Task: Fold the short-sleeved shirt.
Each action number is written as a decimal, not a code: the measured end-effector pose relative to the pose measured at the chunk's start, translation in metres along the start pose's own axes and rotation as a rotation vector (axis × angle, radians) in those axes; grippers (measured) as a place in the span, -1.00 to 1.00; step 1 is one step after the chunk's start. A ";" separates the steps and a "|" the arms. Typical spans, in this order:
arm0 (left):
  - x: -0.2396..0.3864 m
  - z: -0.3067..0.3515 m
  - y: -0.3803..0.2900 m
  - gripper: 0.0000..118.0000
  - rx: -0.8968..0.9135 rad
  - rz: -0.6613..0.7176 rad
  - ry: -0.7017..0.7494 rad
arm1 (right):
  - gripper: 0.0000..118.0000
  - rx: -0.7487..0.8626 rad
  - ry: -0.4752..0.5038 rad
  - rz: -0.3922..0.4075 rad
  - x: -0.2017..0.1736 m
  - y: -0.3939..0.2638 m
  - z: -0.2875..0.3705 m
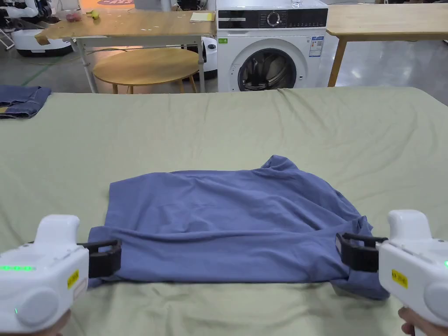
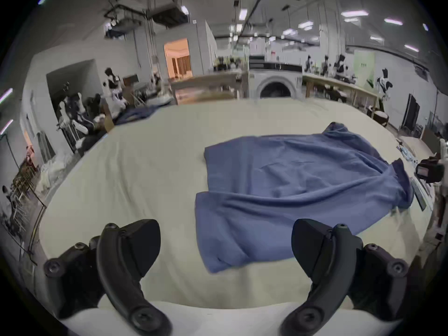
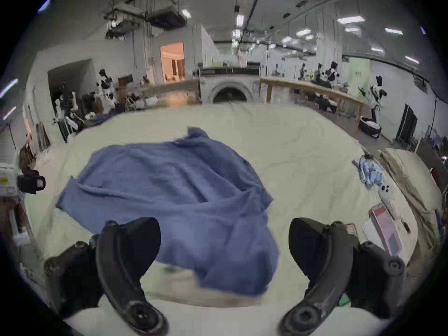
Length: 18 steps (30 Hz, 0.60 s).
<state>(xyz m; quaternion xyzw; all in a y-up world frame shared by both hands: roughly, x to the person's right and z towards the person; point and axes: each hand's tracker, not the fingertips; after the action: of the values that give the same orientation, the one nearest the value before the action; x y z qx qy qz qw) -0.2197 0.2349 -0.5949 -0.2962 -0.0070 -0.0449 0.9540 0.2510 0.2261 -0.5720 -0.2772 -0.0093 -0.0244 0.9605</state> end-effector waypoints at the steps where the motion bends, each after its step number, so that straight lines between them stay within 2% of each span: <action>1: 0.003 0.007 -0.010 0.85 0.028 -0.003 0.027 | 0.82 0.030 0.010 -0.004 -0.009 -0.008 0.011; 3: 0.009 0.019 -0.034 0.81 0.021 0.001 0.052 | 0.73 0.067 0.047 -0.024 -0.027 -0.023 0.030; 4: 0.010 0.023 -0.042 0.49 0.019 0.012 0.050 | 0.28 0.072 0.048 -0.031 -0.033 -0.030 0.037; 5: 0.001 0.013 -0.052 -0.09 -0.016 0.036 0.023 | -0.40 0.065 0.034 -0.028 -0.039 -0.035 0.039; 6: 0.001 0.011 -0.059 -0.92 -0.058 0.056 0.041 | -1.00 0.066 0.007 -0.015 -0.046 -0.040 0.042; 7: -0.001 0.014 -0.062 -1.00 -0.049 0.055 0.045 | -1.00 0.076 0.029 -0.017 -0.047 -0.041 0.045; 8: -0.004 0.013 -0.062 -1.00 -0.075 0.063 0.004 | -1.00 0.058 0.081 -0.023 -0.047 -0.042 0.046; 9: -0.005 0.009 -0.062 -1.00 -0.088 0.066 0.013 | -1.00 0.041 0.089 -0.032 -0.048 -0.042 0.047; 12: -0.008 0.003 -0.056 -1.00 -0.092 0.059 0.028 | -1.00 0.053 0.060 -0.009 -0.044 -0.042 0.051; 15: -0.015 -0.013 -0.044 -1.00 -0.088 0.104 0.043 | -1.00 0.056 0.062 -0.034 -0.034 -0.040 0.054; 16: -0.018 -0.019 -0.040 -0.82 -0.089 0.113 0.075 | -1.00 0.058 0.056 -0.034 -0.032 -0.039 0.054; 17: -0.019 -0.024 -0.038 -0.18 -0.080 0.122 0.083 | -1.00 0.058 0.050 -0.034 -0.029 -0.039 0.055; 18: -0.024 -0.034 -0.033 0.60 -0.098 0.149 0.068 | -1.00 0.058 0.044 -0.035 -0.026 -0.039 0.055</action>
<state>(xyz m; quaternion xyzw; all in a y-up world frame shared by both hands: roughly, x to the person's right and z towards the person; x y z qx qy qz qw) -0.2472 0.1905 -0.6052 -0.3407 0.0496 0.0159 0.9387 0.2227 0.2237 -0.5054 -0.2485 0.0064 -0.0470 0.9675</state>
